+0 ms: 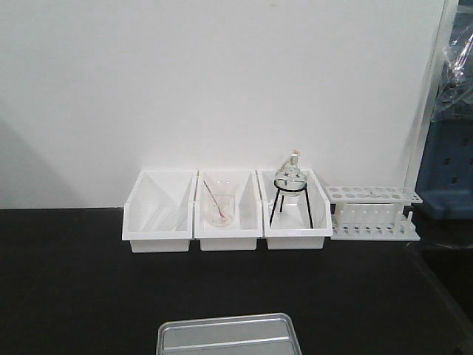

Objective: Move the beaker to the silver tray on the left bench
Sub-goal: 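Drive toward the silver tray, keeping the beaker in the right gripper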

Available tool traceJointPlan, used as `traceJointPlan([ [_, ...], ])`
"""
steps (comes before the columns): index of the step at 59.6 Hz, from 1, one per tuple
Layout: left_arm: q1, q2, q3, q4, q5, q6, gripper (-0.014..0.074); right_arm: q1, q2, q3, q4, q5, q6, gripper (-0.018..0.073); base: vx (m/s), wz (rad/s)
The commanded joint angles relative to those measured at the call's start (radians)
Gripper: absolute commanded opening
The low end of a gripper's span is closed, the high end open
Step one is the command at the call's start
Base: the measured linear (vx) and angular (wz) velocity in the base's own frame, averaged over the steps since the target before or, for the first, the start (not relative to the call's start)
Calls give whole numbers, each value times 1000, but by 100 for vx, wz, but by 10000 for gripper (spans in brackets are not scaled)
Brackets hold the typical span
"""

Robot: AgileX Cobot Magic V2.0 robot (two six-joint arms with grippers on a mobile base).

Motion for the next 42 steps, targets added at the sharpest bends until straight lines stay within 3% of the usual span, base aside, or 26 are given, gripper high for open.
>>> traceJointPlan([
  [1,-8,-7,20,-3,-75,-2,1,-4,5,-31,-1,-74,-7,-11,5,-6],
  [28,-8,-7,20,-3,-75,-2,1,-4,5,-31,0,-77,-7,-11,1,-2],
  [42,-8,-7,20,-3,-75,-2,1,-4,67,-31,0,-250,-7,-11,0,0],
])
